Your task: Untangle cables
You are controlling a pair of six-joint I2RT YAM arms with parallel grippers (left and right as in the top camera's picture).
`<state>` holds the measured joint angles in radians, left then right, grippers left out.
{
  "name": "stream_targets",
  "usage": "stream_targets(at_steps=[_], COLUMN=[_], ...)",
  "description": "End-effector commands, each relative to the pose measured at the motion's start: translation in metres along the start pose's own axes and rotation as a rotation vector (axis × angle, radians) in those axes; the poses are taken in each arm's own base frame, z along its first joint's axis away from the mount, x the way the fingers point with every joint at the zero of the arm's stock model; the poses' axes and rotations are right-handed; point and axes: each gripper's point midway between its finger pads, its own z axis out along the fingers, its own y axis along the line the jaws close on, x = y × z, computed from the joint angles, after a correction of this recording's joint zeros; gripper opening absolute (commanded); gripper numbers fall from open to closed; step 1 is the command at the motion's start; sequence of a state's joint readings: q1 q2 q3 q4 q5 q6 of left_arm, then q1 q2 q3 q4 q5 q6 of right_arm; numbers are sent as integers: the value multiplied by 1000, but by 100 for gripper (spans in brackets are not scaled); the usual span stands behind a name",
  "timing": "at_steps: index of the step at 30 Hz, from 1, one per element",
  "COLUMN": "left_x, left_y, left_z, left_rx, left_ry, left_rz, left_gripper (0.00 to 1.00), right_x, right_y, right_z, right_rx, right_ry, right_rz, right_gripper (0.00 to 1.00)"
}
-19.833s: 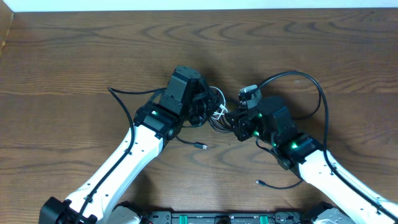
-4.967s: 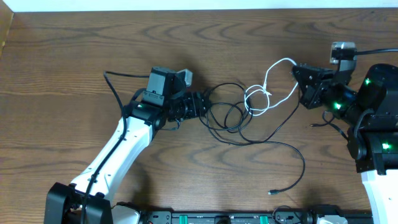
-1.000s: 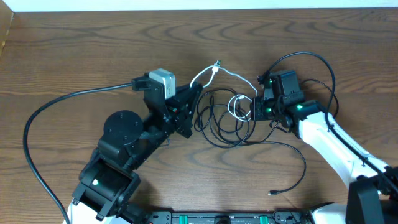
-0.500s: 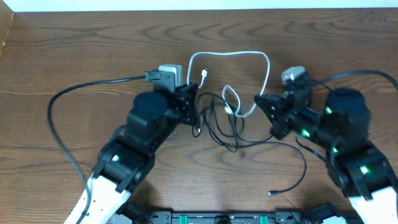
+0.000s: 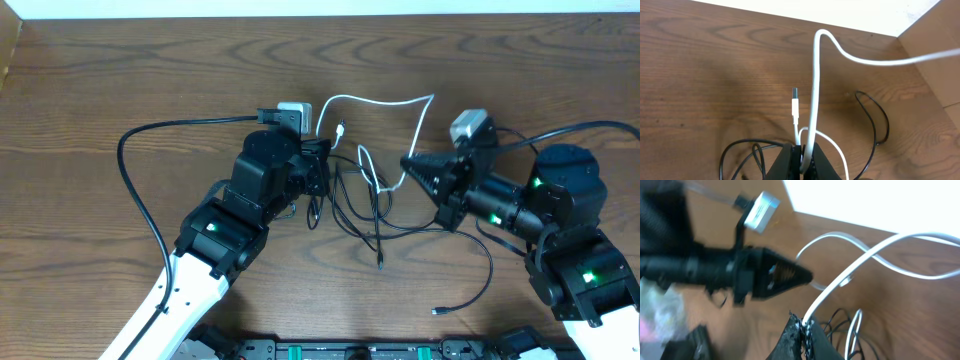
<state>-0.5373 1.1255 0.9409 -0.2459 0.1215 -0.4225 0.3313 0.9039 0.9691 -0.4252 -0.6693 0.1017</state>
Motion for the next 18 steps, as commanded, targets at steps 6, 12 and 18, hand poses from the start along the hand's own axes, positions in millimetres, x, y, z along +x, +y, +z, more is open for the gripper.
stream_targets(at_steps=[6, 12, 18], left_x=[-1, -1, -2], left_y=[0, 0, 1], left_z=[0, 0, 0], left_rx=[2, 1, -5], left_ry=[0, -1, -4], left_rz=[-8, -7, -3], left_gripper=[8, 8, 8], right_x=[86, 100, 47], right_y=[-49, -100, -105], right_z=[7, -24, -73], right_rx=[194, 593, 826], right_ry=[349, 419, 279], right_rz=[69, 246, 285], right_gripper=[1, 1, 1])
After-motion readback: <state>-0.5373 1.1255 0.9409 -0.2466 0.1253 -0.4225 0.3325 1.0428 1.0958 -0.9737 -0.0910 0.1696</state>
